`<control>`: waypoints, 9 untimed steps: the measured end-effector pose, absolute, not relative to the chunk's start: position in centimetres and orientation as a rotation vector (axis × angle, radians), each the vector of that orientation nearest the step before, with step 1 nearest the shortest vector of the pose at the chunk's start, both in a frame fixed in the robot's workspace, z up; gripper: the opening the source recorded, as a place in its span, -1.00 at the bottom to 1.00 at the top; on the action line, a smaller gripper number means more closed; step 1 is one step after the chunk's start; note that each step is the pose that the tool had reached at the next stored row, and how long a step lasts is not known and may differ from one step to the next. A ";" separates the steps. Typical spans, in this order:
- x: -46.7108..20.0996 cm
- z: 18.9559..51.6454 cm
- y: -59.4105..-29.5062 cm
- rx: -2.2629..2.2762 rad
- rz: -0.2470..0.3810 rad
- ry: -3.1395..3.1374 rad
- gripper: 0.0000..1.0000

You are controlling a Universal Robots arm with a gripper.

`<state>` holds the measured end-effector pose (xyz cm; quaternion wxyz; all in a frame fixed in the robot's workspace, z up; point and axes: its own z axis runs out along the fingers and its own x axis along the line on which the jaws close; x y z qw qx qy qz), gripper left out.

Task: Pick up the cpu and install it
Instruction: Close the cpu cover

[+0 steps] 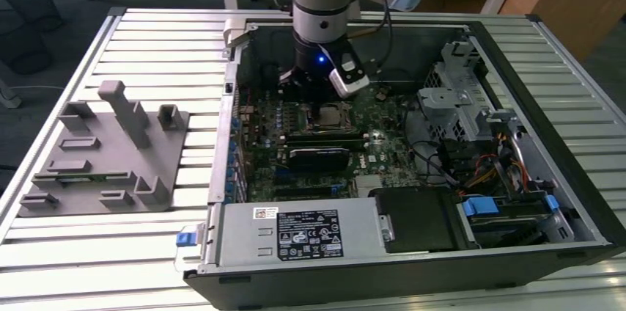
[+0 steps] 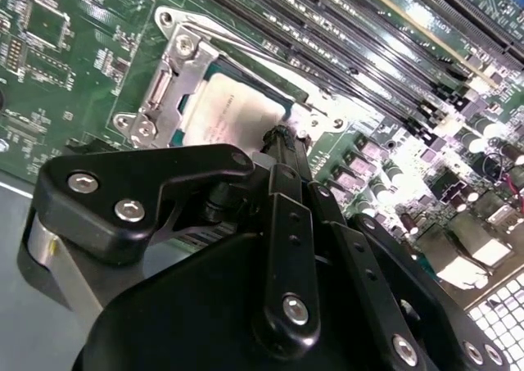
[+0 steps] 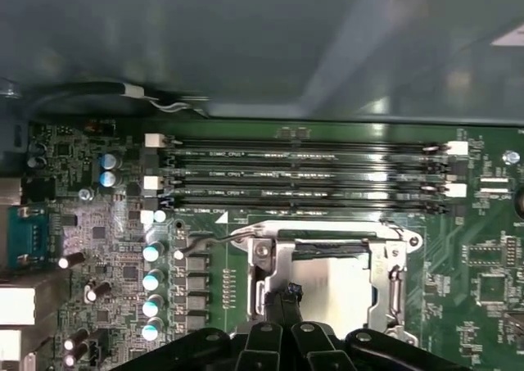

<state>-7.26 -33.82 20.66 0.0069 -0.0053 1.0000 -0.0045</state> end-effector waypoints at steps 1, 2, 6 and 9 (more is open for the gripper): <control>-7.3 20.6 -33.8 -0.017 -0.014 3.128 -0.79; -7.4 20.5 -33.8 -0.017 -0.014 3.128 -0.79; -7.6 20.3 -33.8 -0.018 -0.014 3.128 -0.79; -7.6 20.3 -33.8 -0.018 -0.014 3.128 -0.79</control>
